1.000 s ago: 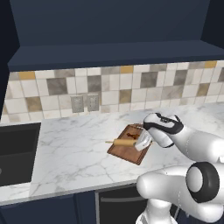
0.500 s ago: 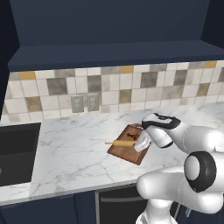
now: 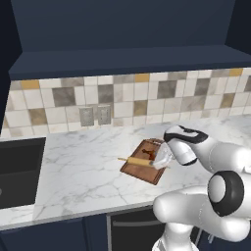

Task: Open the cabinet, retrieve the rolling pin, and place it next to the meat on the cutting board to prepare for tenderizing.

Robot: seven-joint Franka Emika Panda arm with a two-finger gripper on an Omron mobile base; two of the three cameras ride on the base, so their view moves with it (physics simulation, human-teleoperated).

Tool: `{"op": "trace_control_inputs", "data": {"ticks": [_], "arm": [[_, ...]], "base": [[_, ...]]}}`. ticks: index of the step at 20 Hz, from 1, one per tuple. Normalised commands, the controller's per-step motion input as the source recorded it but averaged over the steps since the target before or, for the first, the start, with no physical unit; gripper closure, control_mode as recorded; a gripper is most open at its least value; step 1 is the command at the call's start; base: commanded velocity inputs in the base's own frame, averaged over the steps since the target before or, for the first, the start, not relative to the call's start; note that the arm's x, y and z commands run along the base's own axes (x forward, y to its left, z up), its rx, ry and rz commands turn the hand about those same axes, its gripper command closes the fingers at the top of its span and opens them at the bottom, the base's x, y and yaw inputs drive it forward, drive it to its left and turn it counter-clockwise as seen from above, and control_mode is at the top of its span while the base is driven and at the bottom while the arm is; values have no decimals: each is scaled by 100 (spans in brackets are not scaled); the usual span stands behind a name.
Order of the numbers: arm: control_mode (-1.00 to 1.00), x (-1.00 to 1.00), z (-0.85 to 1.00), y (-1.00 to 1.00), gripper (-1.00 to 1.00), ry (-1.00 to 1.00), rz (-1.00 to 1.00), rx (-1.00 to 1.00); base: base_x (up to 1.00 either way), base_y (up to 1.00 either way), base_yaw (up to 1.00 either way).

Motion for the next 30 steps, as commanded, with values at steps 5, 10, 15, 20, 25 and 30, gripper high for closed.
{"op": "trace_control_inputs", "data": {"ticks": [5,10,15,20,25,30], "arm": [[-100,-7,45,0,-100,-10,0,0],[-100,0,53,4,-100,-7,0,0],[-100,0,53,0,-100,-5,0,-2],[-100,-6,49,1,-100,0,-2,-4],[-100,-37,40,1,-100,-1,-3,-4],[-100,-88,25,0,-100,-7,-4,-1]], "base": [[0,0,0],[0,0,0],[0,0,0],[0,0,0],[0,0,0],[0,0,0]]}}
